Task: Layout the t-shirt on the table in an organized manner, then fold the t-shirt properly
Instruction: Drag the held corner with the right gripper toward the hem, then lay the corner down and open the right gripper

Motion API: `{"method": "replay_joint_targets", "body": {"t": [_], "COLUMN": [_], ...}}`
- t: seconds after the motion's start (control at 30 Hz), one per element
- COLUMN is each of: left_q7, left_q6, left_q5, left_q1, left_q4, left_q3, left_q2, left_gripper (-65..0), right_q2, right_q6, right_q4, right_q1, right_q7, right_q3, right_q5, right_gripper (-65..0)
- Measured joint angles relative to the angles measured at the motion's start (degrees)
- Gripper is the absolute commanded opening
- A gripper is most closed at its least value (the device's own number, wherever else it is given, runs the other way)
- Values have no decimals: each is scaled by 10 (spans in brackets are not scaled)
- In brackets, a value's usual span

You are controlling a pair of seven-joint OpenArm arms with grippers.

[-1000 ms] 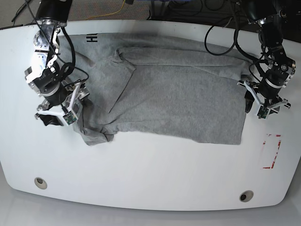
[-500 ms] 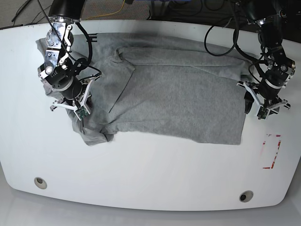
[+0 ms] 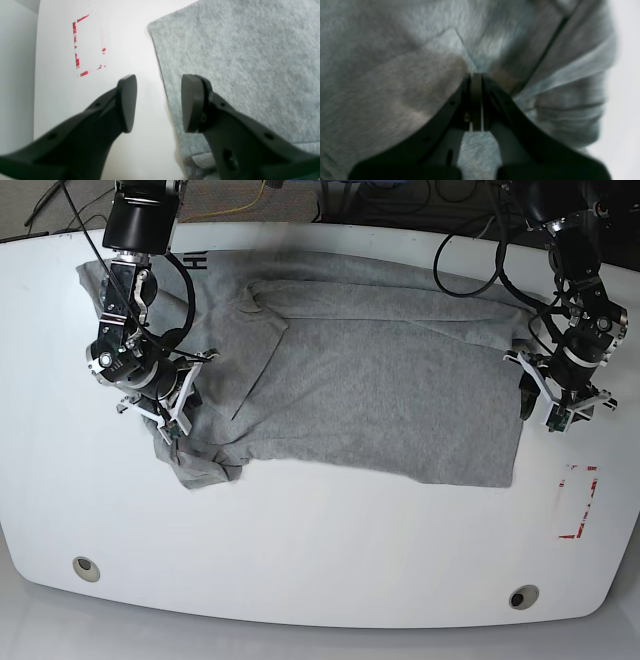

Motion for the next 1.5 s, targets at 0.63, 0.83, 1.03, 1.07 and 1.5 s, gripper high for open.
{"method": "replay_joint_targets", "body": {"t": [0.63,0.83,1.03,1.07,1.5], "left_q7": [0,-1,-2,-2,-2], "left_q6": [0,0,0,0,0], "left_q5": [0,0,0,0,0], "left_q1": [0,0,0,0,-3], "left_q4": [0,0,0,0,0], "left_q3": [0,0,0,0,0], "left_q2": [0,0,0,0,0], "left_gripper": [-383,-383,-383,-383,-383], "right_q2": [108,139,159,157,96], "right_q6": [-1,-2,-4,-5,0], "right_q4": [-189,-312,-336,-319,-136], "right_q1": [126,202,243,240,190], "right_q7": [110,177,176,165,59], "right_q3": [1,-8,-64,-66,-66], "right_q5": [-5,-7,-10,-2,13], "right_gripper": [-650,-650,-650,-650,-369]}}
